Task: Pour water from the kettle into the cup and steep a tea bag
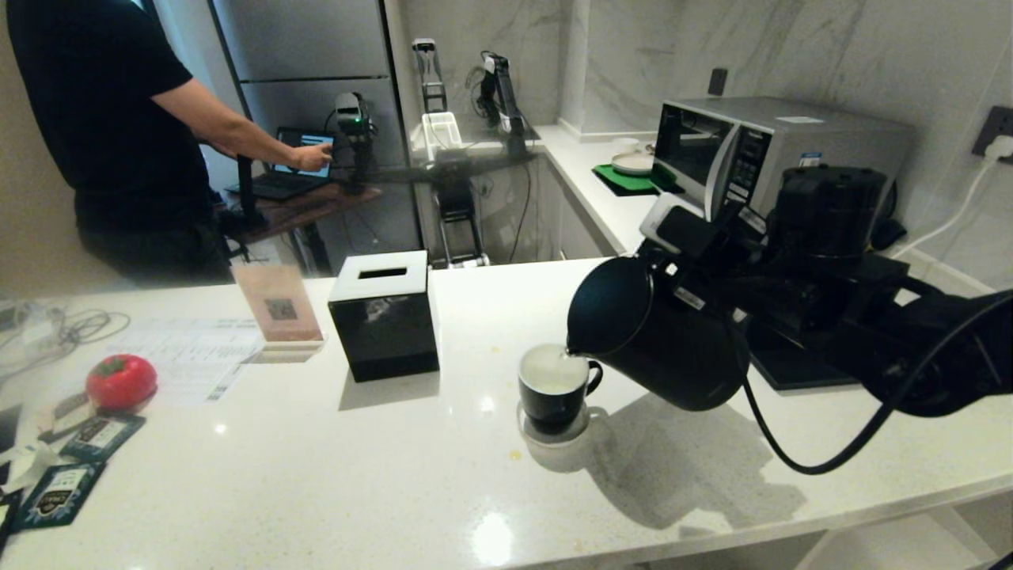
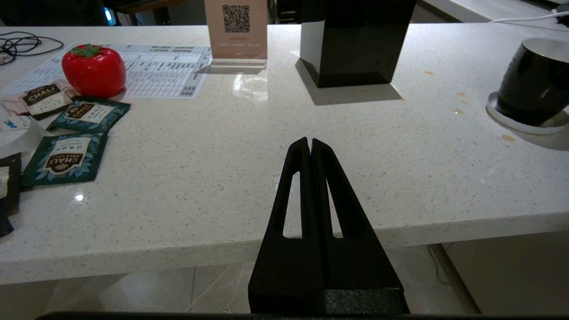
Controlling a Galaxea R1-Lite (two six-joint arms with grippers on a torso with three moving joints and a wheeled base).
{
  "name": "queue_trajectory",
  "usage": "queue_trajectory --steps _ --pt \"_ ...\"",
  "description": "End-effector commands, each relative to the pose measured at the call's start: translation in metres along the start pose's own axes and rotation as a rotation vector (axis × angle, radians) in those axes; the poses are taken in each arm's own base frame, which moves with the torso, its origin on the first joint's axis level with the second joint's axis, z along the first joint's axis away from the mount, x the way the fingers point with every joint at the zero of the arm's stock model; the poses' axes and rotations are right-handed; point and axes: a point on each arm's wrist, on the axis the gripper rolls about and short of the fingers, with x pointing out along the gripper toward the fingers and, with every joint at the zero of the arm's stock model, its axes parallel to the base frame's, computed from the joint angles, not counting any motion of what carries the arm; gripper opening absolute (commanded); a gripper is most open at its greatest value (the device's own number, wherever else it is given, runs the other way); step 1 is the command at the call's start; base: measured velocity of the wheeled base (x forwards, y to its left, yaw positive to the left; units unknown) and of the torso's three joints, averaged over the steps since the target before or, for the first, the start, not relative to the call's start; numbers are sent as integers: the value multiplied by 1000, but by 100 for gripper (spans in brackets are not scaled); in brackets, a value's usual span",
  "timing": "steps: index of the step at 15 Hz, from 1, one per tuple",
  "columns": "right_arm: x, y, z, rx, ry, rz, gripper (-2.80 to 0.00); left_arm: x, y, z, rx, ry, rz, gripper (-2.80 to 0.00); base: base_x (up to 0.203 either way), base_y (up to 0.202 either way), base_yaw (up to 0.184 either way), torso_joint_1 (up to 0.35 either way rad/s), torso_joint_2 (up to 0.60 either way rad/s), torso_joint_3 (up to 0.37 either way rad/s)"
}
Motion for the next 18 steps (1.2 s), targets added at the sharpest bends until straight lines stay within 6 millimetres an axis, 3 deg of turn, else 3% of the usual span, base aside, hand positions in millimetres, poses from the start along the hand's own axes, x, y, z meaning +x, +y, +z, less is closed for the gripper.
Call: queue_trajectory --steps 1,18 --pt "0 0 1 -6 -2 -2 -280 0 0 0 -1 1 0 -280 0 0 0 0 0 0" --pt "-2 0 0 -76 -7 -8 -280 0 0 0 -1 1 0 -280 0 0 0 0 0 0"
